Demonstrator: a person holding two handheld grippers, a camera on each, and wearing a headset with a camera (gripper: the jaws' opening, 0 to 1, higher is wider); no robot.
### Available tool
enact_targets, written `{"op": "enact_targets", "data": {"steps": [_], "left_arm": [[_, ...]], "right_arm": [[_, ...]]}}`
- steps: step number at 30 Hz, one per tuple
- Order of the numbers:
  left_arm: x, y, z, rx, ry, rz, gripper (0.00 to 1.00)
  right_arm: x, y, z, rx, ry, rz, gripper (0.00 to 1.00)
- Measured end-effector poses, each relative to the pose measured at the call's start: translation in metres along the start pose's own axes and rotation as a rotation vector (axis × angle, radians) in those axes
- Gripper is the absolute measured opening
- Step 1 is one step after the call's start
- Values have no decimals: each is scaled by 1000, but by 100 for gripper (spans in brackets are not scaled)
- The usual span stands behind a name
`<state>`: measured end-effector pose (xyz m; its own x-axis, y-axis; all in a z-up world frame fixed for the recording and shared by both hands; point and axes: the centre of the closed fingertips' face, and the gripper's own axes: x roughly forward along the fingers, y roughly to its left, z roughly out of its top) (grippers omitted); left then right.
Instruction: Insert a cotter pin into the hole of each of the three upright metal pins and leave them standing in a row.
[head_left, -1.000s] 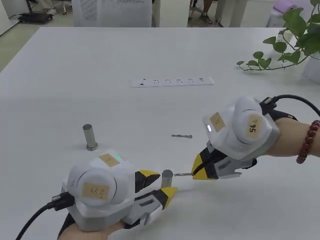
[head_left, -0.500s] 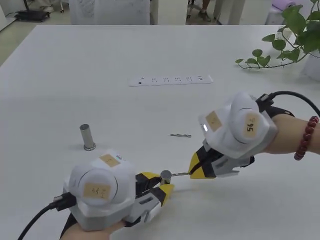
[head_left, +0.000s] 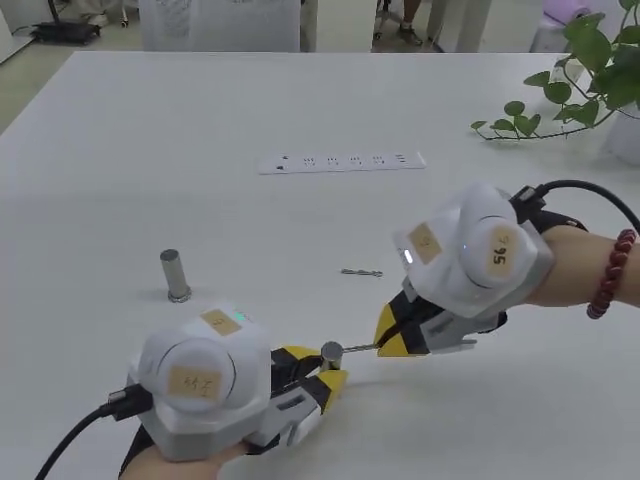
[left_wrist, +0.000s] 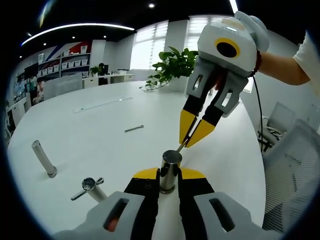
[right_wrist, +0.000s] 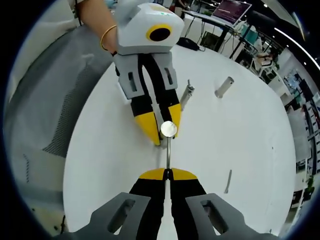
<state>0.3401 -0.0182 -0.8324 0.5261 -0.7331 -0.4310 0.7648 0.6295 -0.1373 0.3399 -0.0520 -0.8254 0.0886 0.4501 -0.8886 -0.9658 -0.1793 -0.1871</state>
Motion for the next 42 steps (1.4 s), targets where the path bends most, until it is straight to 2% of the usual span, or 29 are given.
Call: {"op": "enact_targets", "data": {"steps": [9,15,21,38,41,42], "left_arm": [[0,0,0,6,-1,-4,12],[0,0,-1,7,0,-5,12],[1,1,-1,13,1,-6,12],[2,1,-1,18,3,-14,12],[2,1,-1,19,3,-16,12],[2,1,0,20,4,-17,12]], "right_arm": [[-2,-1,0,-47,29,-13,3],[-3,0,0,-40,36,-13,3],[-6,1,1,-20,26,-16,3],[-9,-1,2,-21,-8,-29,3],[-7,-1,2,-23,-20,-29,3],[-6,-1,6,-19,-46,-29,3]]}}
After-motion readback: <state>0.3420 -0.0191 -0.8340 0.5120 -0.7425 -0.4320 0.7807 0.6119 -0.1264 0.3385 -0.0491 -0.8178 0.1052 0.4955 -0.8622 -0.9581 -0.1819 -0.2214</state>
